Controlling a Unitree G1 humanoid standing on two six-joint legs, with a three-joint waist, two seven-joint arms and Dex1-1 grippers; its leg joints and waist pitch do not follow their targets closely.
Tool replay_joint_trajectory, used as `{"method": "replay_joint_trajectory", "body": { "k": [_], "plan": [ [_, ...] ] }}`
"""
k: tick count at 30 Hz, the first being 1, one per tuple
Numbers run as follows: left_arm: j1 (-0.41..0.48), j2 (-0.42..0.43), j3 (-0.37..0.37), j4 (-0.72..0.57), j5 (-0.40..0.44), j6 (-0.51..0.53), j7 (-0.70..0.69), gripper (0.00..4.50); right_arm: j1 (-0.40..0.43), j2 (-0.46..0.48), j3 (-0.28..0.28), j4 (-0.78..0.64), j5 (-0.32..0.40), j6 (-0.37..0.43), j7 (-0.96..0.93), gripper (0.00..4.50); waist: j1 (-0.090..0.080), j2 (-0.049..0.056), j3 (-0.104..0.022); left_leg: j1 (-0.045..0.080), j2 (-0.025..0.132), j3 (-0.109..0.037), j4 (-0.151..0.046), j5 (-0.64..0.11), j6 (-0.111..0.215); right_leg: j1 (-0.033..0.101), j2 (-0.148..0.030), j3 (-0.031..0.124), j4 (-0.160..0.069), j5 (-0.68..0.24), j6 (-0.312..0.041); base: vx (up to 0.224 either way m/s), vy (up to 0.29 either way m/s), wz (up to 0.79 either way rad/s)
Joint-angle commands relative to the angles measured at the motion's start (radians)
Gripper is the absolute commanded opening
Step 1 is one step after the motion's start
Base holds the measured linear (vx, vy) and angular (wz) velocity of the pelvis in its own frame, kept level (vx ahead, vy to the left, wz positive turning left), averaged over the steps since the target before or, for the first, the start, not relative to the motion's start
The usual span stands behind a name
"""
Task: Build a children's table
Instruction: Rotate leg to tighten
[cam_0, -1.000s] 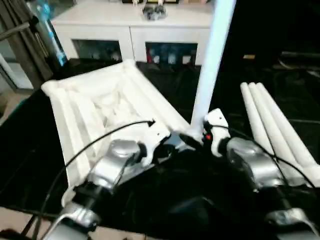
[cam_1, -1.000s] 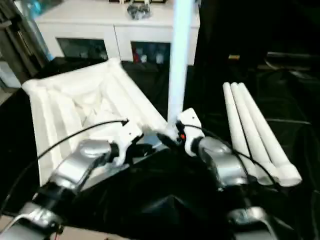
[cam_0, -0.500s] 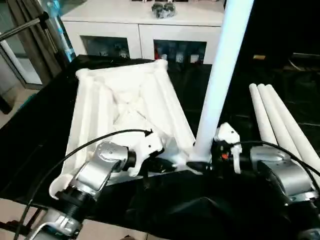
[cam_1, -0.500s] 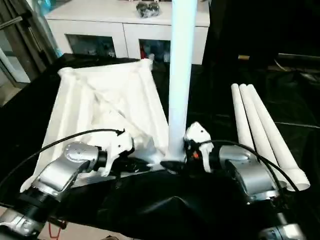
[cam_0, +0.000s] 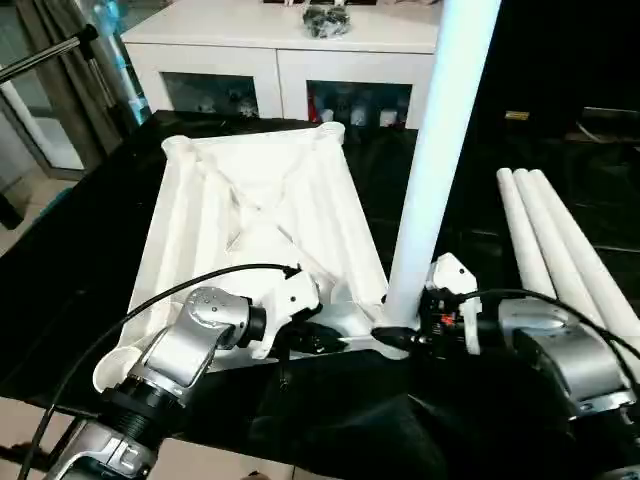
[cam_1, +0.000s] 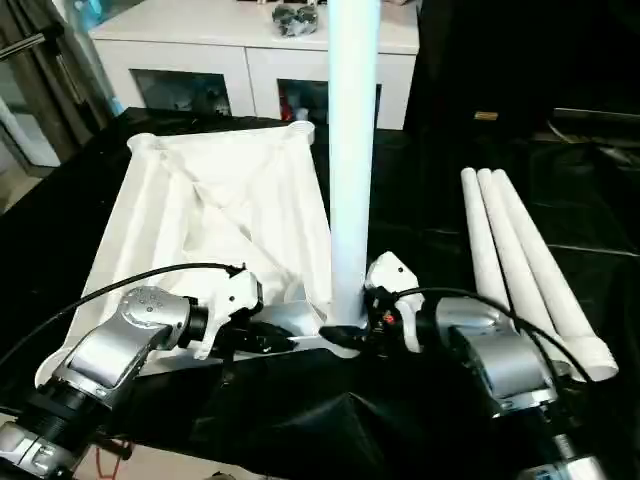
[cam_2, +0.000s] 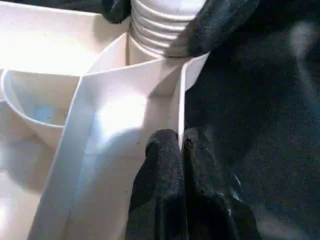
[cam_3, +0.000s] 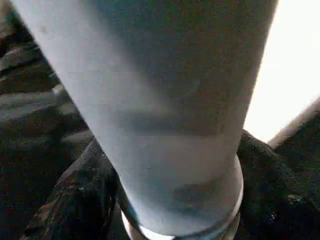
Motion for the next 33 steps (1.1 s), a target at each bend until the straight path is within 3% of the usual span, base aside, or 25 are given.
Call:
{"method": "replay_joint_trajectory", "body": {
  "k": [1, 3, 5, 6, 7, 8, 12, 13, 16, 19, 21, 25, 28, 30, 32, 33],
  "plan": [
    [-0.049, -0.082, -0.01, 0.021, -0.004, 0.016, 0.092, 0.0, -0.018, 0.078, 0.041, 0.087, -0.044, 0.012, -0.133, 2.78, -0.008, -0.02, -0.039, 0.006, 0.061, -0.027, -0.072, -0.198, 0.062, 0.036, -0.098, 0.06, -0.1, -0.33, -0.164, 0.0, 0.0, 0.0],
    [-0.088, -0.142, 0.004, 0.078, 0.027, 0.033, 0.204, 0.0, -0.053, 0.148, 0.006, 0.179, -0.066, 0.011, -0.274, 2.77, -0.023, -0.019, -0.035, 0.015, 0.059, -0.031, -0.074, -0.255, 0.03, 0.033, -0.101, 0.058, -0.114, -0.438, -0.135, -0.029, 0.002, -0.02],
    [-0.122, -0.199, 0.022, 0.128, 0.04, 0.056, 0.299, 0.0, -0.082, 0.203, -0.016, 0.247, -0.07, 0.015, -0.365, 2.77, -0.022, -0.022, -0.036, 0.018, 0.057, -0.032, -0.074, -0.264, 0.03, 0.034, -0.103, 0.06, -0.119, -0.459, -0.123, 0.0, 0.0, 0.0],
    [-0.125, -0.204, 0.024, 0.132, 0.04, 0.058, 0.306, 0.0, -0.085, 0.208, -0.018, 0.253, -0.071, 0.014, -0.373, 2.77, -0.03, -0.02, -0.029, 0.022, 0.054, -0.03, -0.075, -0.293, 0.027, 0.026, -0.1, 0.058, -0.126, -0.501, -0.116, 0.0, 0.0, 0.0],
    [-0.147, -0.243, 0.039, 0.163, 0.044, 0.068, 0.367, 0.0, -0.11, 0.252, -0.034, 0.301, -0.074, 0.011, -0.44, 2.76, -0.03, -0.024, -0.029, 0.026, 0.05, -0.032, -0.073, -0.311, 0.023, 0.028, -0.102, 0.054, -0.133, -0.553, -0.095, 0.0, 0.0, 0.0],
    [-0.156, -0.259, 0.045, 0.174, 0.045, 0.069, 0.392, 0.0, -0.122, 0.271, -0.04, 0.322, -0.075, 0.009, -0.469, 2.76, -0.028, -0.017, -0.031, 0.026, 0.049, -0.034, -0.072, -0.309, 0.021, 0.028, -0.104, 0.056, -0.132, -0.557, -0.091, 0.0, 0.0, 0.0],
    [-0.174, -0.287, 0.045, 0.199, 0.06, 0.056, 0.422, 0.0, -0.161, 0.32, -0.055, 0.388, -0.09, -0.027, -0.54, 2.76, -0.03, -0.019, -0.034, 0.021, 0.051, -0.035, -0.076, -0.303, 0.028, 0.026, -0.103, 0.057, -0.133, -0.528, -0.085, 0.0, 0.0, 0.0],
    [-0.178, -0.291, 0.041, 0.202, 0.064, 0.048, 0.416, 0.0, -0.173, 0.333, -0.063, 0.402, -0.087, -0.039, -0.541, 3.32, -0.028, -0.02, -0.035, 0.019, 0.053, -0.035, -0.078, -0.297, 0.034, 0.028, -0.103, 0.059, -0.131, -0.509, -0.089, 0.0, 0.0, 0.0],
    [-0.173, -0.276, 0.024, 0.183, 0.06, 0.024, 0.363, 0.0, -0.192, 0.341, -0.085, 0.409, -0.06, -0.052, -0.494, 3.46, -0.027, -0.02, -0.036, 0.014, 0.056, -0.035, -0.081, -0.282, 0.043, 0.03, -0.103, 0.062, -0.124, -0.462, -0.104, 0.0, 0.0, 0.0],
    [-0.156, -0.254, 0.015, 0.158, 0.051, 0.018, 0.321, 0.0, -0.187, 0.311, -0.061, 0.384, -0.065, -0.055, -0.433, 3.92, -0.025, -0.019, -0.039, 0.01, 0.06, -0.033, -0.081, -0.255, 0.052, 0.034, -0.106, 0.065, -0.117, -0.403, -0.127, 0.0, 0.0, 0.0],
    [-0.136, -0.227, 0.009, 0.13, 0.034, 0.002, 0.268, 0.0, -0.168, 0.265, -0.025, 0.331, -0.051, -0.039, -0.327, 3.92, -0.022, -0.016, -0.041, 0.006, 0.062, -0.034, -0.081, -0.236, 0.06, 0.04, -0.104, 0.065, -0.109, -0.349, -0.14, 0.0, 0.0, 0.0],
    [-0.104, -0.177, 0.001, 0.08, 0.005, -0.004, 0.177, 0.0, -0.132, 0.175, 0.015, 0.228, -0.023, -0.036, -0.165, 3.92, -0.015, -0.019, -0.047, 0.002, 0.064, -0.029, -0.074, -0.173, 0.094, 0.045, -0.105, 0.068, -0.099, -0.248, -0.163, 0.0, 0.0, 0.0],
    [-0.092, -0.149, -0.006, 0.062, -0.002, -0.014, 0.131, 0.0, -0.119, 0.13, 0.023, 0.184, -0.006, -0.034, -0.093, 3.92, -0.01, -0.017, -0.062, -0.005, 0.065, -0.028, -0.062, -0.044, 0.139, 0.051, -0.101, 0.067, -0.069, -0.019, -0.214, 0.017, -0.003, 0.01],
    [-0.079, -0.108, -0.017, 0.042, -0.004, -0.024, 0.071, 0.0, -0.099, 0.055, 0.032, 0.119, 0.024, -0.019, 0.019, 3.92, 0.0, -0.015, -0.067, -0.007, 0.067, -0.027, -0.053, 0.013, 0.197, 0.048, -0.098, 0.065, -0.053, 0.12, -0.236, 0.0, 0.0, 0.0],
    [-0.075, -0.093, -0.02, 0.036, -0.005, -0.023, 0.05, 0.0, -0.092, 0.029, 0.034, 0.097, 0.032, -0.011, 0.06, 3.92, 0.005, -0.014, -0.061, -0.007, 0.069, -0.024, -0.053, -0.009, 0.212, 0.044, -0.099, 0.063, -0.058, 0.092, -0.241, 0.0, 0.0, 0.0],
    [-0.071, -0.082, -0.022, 0.029, -0.01, -0.024, 0.03, 0.0, -0.086, 0.012, 0.037, 0.082, 0.039, -0.002, 0.088, 3.92, 0.009, -0.016, -0.06, -0.006, 0.068, -0.024, -0.054, -0.032, 0.2, 0.045, -0.099, 0.062, -0.062, 0.045, -0.237, 0.0, 0.0, 0.0]
  ]
}}
